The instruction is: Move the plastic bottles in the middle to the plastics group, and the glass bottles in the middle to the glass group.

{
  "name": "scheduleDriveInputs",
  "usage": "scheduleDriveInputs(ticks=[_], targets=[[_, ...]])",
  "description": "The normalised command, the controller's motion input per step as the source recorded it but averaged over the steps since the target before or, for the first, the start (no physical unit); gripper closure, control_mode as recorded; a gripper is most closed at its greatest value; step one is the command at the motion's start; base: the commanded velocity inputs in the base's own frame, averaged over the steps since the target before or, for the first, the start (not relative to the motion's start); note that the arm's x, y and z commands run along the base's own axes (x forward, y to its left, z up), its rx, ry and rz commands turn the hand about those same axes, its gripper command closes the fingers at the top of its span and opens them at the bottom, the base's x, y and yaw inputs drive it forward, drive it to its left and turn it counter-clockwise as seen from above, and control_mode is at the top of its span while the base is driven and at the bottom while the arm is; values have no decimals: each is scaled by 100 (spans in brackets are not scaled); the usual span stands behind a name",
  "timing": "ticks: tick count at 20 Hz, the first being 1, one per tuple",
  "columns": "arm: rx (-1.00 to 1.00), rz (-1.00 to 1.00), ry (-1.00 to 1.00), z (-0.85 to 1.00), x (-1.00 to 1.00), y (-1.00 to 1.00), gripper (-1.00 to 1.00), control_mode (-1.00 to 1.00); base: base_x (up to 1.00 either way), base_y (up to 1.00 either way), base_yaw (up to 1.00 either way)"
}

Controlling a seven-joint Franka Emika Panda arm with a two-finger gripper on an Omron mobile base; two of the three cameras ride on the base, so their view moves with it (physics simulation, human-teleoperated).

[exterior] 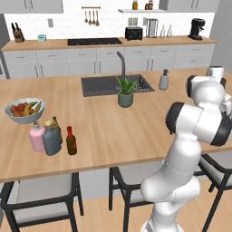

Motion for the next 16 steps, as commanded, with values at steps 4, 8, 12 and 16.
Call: scheduleDriveInputs(ticks=[4, 8, 12, 16], targets=[[0, -4, 0, -11, 0, -43, 100, -100, 0, 0, 0], [0, -3, -4, -28, 0, -43, 100, -100, 0, 0, 0], [0, -2, -2, -5, 0, -49, 100, -100, 0, 0, 0], [0, -2, 0, 0, 0, -47, 100, -100, 0, 0, 0]])
